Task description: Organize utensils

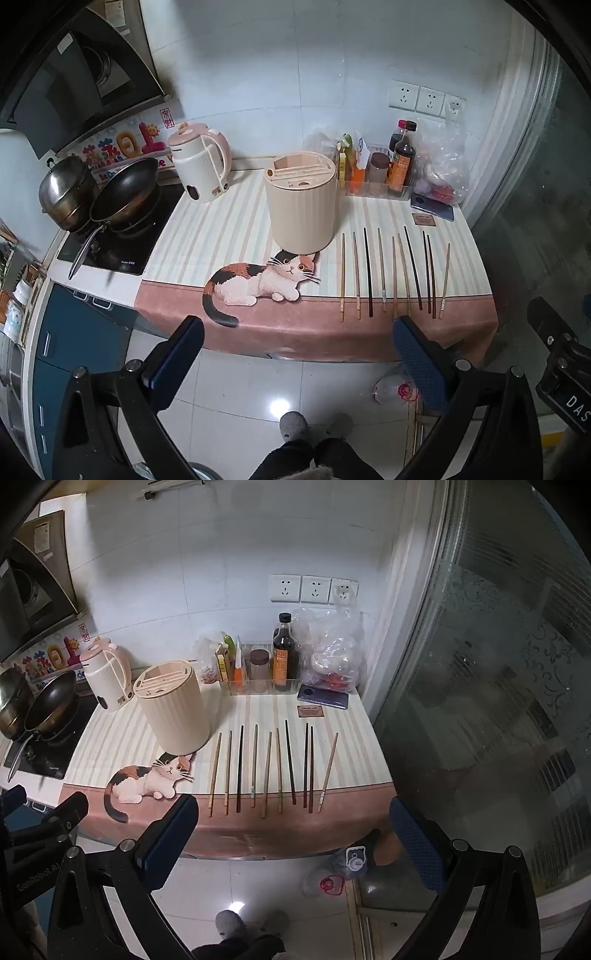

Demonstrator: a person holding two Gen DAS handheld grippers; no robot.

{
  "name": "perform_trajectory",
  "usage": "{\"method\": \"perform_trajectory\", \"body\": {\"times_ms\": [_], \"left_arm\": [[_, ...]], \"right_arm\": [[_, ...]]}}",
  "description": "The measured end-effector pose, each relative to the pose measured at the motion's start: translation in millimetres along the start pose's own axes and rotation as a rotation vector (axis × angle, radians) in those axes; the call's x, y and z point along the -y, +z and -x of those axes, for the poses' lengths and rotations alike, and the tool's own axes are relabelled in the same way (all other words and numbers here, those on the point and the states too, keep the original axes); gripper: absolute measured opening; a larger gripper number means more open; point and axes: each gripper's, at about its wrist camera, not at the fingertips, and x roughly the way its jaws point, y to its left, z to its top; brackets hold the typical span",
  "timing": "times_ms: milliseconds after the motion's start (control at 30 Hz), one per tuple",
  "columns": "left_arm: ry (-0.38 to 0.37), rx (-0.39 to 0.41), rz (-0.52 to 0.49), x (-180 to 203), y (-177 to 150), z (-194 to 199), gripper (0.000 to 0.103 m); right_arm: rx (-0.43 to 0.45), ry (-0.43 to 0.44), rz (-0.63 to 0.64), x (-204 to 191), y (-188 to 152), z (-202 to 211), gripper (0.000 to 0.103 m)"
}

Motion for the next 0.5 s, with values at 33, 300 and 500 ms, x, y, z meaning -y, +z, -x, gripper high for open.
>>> {"method": "perform_trajectory", "body": {"times_ms": [33,300,500], "left_arm": [[0.002,0.001,-0.001,1,0,1,0.103],[-0.008,-0.017,0.006,0,1,0,0.103],[-0.008,-0.019,0.007,-3,1,-2,0.103]], "right_arm": [[-0.002,0.005,-0.002,-1,0,0,0.103],[-0.003,0.019,-0.01,-3,0,-2,0.103],[-0.003,0.007,0.001,-13,-2,-6,0.103]]}}
